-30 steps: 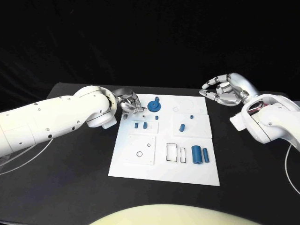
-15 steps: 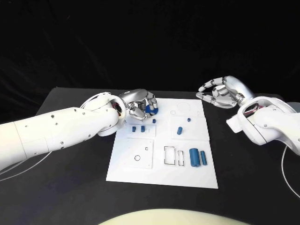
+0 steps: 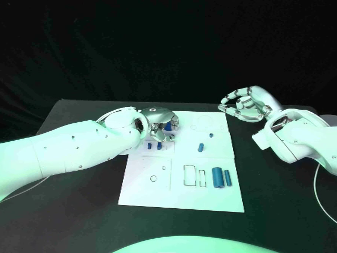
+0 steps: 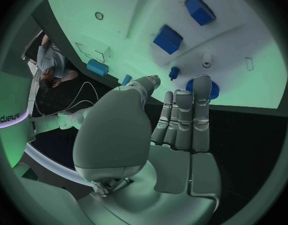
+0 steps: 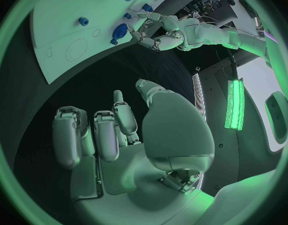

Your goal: Assemble the parts on the task board

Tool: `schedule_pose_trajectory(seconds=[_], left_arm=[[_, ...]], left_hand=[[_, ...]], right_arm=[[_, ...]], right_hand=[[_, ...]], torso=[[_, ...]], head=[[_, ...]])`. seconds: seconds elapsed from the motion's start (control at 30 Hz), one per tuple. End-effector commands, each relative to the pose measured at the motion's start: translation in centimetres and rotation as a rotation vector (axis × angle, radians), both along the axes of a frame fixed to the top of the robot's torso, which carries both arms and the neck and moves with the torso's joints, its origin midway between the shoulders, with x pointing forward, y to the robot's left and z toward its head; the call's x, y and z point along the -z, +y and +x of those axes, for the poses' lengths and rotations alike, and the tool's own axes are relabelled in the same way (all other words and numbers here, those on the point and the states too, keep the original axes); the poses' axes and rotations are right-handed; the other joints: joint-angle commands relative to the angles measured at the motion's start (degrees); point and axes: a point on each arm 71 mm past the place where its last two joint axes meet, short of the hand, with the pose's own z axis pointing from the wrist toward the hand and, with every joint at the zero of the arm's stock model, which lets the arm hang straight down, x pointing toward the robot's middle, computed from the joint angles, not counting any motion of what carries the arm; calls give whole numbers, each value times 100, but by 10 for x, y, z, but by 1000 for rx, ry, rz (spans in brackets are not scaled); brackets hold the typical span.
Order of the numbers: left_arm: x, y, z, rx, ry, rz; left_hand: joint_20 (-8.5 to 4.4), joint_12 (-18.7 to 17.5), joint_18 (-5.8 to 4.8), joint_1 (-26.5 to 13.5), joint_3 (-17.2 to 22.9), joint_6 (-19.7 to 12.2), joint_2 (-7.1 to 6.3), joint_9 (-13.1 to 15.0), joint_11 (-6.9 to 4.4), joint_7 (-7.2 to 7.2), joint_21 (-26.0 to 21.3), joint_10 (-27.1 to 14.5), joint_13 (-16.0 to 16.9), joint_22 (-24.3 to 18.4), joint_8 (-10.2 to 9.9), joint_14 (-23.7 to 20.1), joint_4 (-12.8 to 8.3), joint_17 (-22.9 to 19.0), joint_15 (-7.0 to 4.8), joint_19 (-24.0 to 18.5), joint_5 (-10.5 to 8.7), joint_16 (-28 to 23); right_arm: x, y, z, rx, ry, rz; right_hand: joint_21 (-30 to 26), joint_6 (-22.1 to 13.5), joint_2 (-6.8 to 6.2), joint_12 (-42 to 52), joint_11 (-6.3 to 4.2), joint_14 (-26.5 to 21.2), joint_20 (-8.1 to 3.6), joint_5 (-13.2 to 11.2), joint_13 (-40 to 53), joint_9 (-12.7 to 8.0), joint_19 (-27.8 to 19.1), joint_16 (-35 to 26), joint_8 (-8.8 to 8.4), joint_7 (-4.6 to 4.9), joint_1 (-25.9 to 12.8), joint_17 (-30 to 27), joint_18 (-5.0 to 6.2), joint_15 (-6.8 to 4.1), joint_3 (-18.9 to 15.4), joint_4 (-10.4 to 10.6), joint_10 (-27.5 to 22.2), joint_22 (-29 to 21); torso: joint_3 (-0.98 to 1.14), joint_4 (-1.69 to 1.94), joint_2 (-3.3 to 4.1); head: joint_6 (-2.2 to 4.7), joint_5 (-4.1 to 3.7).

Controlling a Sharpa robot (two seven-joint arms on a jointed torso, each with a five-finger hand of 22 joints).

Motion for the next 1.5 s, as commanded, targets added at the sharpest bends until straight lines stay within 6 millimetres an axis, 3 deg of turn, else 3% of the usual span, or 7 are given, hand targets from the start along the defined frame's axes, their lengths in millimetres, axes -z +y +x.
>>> schedule_pose_trajectory(seconds=[0.03, 0.37, 0.9, 1.17, 1.5], left_arm=[[6, -2, 1, 3, 19, 93], [9, -8, 5, -2, 37, 120], [12, -12, 7, -4, 49, 129], [14, -13, 8, -1, 55, 131], [14, -13, 9, -5, 35, 109]], left_hand=[[11, -54, -87, 50, -28, 79, -1, -42, -5, 2, 117, 69, -50, 128, -50, 59, 20, 12, -5, 57, -7, 82], [9, -191, -172, 182, 146, 375, 85, -178, -41, -31, 613, 505, -245, 702, -199, 280, 11, 163, -35, 261, -3, 442], [10, -427, -245, 271, 376, 629, 192, -262, -80, -31, 1010, 956, -422, 1170, -336, 502, -80, 307, -67, 436, -43, 714], [-45, -667, -328, 359, 550, 937, 305, -242, -157, -78, 1386, 1414, -516, 1640, -377, 850, -276, 699, -134, 668, -110, 1003], [-62, -1141, -362, 364, 906, 1088, 329, -237, -159, -63, 1567, 1779, -592, 1849, -566, 984, -636, 683, -148, 740, -365, 1045]], right_arm=[[0, 1, 0, -12, -5, 0], [0, 2, 0, -14, -6, 1], [0, 3, 0, -15, -5, 1], [0, 3, -1, -16, -5, 1], [0, 3, -1, -16, -6, 2]], right_hand=[[-50, -53, 46, -47, -2, 307, -36, 33, -16, 7, 39, -37, 27, -3, 21, 223, 69, -50, 3, 31, -63, 936], [-50, -53, 46, -47, -2, 307, -36, 33, -16, 7, 39, -37, 27, -3, 21, 223, 69, -50, 3, 31, -63, 936], [-47, -54, 50, -40, -3, 308, -37, 34, -8, 7, 41, -37, 31, -3, 23, 229, 67, -51, 1, 34, -55, 938], [-47, -54, 50, -40, -3, 308, -37, 34, -8, 7, 41, -37, 31, -3, 23, 229, 67, -51, 1, 34, -55, 938], [-47, -54, 50, -40, -3, 308, -37, 34, -8, 7, 41, -37, 31, -3, 23, 229, 67, -51, 1, 34, -55, 938]], torso=[[3, 13, -9], [-1, 9, -2], [0, 12, -7], [1, 19, -9], [-2, 15, -9]], head=[[0, -14], [6, -18], [-14, -39], [-14, -36], [-10, -35]])
